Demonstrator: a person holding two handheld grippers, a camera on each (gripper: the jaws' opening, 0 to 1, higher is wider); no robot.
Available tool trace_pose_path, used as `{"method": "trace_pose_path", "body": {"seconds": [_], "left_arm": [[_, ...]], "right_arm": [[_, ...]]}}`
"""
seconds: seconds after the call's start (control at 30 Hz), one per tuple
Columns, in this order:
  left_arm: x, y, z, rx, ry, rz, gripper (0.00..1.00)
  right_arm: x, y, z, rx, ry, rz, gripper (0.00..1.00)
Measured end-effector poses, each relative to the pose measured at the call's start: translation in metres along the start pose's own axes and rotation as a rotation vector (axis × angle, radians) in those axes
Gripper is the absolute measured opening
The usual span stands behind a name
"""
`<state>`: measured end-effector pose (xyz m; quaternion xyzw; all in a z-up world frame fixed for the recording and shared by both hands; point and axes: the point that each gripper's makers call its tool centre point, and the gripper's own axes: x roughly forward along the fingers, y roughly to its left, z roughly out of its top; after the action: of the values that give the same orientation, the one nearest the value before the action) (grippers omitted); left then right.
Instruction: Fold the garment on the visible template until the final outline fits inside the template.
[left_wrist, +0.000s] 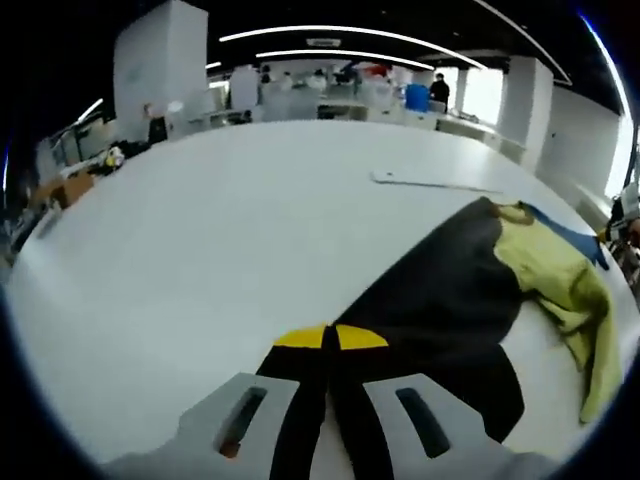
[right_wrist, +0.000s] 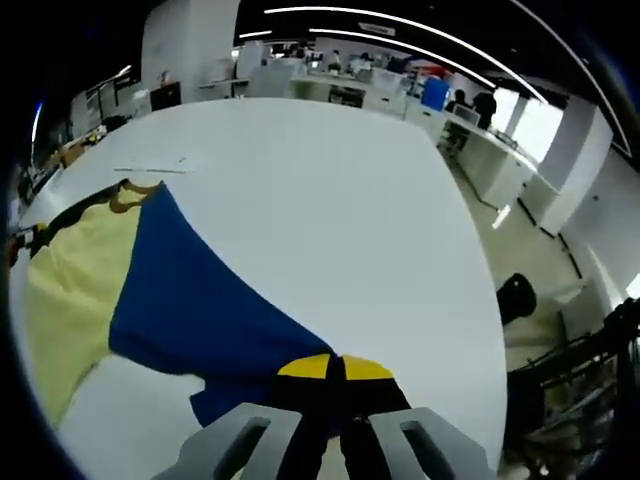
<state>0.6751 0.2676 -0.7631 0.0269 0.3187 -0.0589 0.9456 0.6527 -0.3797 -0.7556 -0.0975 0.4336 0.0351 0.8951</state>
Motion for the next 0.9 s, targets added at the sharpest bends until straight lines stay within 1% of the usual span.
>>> {"method": "trace_pose_path", "body": {"seconds": [0.03, 0.1, 0.23, 0.33, 0.53, 0.6, 0.63, 0.67, 0.7, 0.73, 0.77, 0.8, 0.83, 0.9], "left_arm": [[0.002, 0.001, 0.001, 0.006, 0.000, 0.003, 0.00], [0.007, 0.005, 0.002, -0.009, 0.007, 0.013, 0.00], [0.013, 0.010, 0.008, -0.028, 0.001, 0.021, 0.00], [0.016, 0.013, 0.010, -0.041, 0.003, 0.021, 0.00], [0.020, 0.015, 0.013, -0.007, 0.005, 0.016, 0.00], [0.019, 0.015, 0.014, -0.008, 0.006, 0.019, 0.00], [0.018, 0.013, 0.016, -0.016, -0.004, 0.015, 0.00], [0.015, 0.013, 0.017, -0.021, -0.006, 0.014, 0.00], [0.014, 0.014, 0.016, -0.011, -0.005, 0.017, 0.01], [0.011, 0.021, 0.014, 0.021, 0.004, 0.040, 0.05], [0.009, 0.024, 0.013, 0.028, 0.006, 0.053, 0.09], [0.006, 0.028, 0.012, 0.019, 0.007, 0.053, 0.12], [0.004, 0.030, 0.011, 0.005, 0.007, 0.057, 0.15], [-0.002, 0.032, 0.008, -0.011, 0.004, 0.050, 0.18]], "right_arm": [[0.000, -0.001, 0.000, 0.003, -0.001, 0.004, 0.00], [0.000, -0.002, 0.000, 0.009, 0.000, 0.004, 0.00], [0.001, -0.006, 0.000, 0.001, 0.000, -0.006, 0.00], [0.002, -0.006, 0.003, -0.023, -0.004, 0.001, 0.00], [0.004, -0.008, 0.006, -0.020, -0.018, 0.005, 0.00], [0.004, -0.008, 0.006, 0.006, -0.019, 0.006, 0.00], [0.004, -0.006, 0.007, 0.029, -0.035, 0.014, 0.00], [0.004, -0.006, 0.007, 0.034, -0.039, 0.018, 0.00], [0.004, -0.007, 0.006, 0.037, -0.035, 0.018, 0.00], [0.003, -0.008, 0.004, 0.049, -0.022, 0.018, 0.00], [0.002, -0.008, 0.002, 0.055, -0.013, 0.017, 0.00], [0.000, -0.009, -0.001, 0.058, -0.001, 0.017, 0.01], [-0.002, -0.009, -0.001, 0.061, -0.001, 0.017, 0.04], [-0.008, -0.006, -0.002, 0.069, -0.003, 0.031, 0.14]]}}
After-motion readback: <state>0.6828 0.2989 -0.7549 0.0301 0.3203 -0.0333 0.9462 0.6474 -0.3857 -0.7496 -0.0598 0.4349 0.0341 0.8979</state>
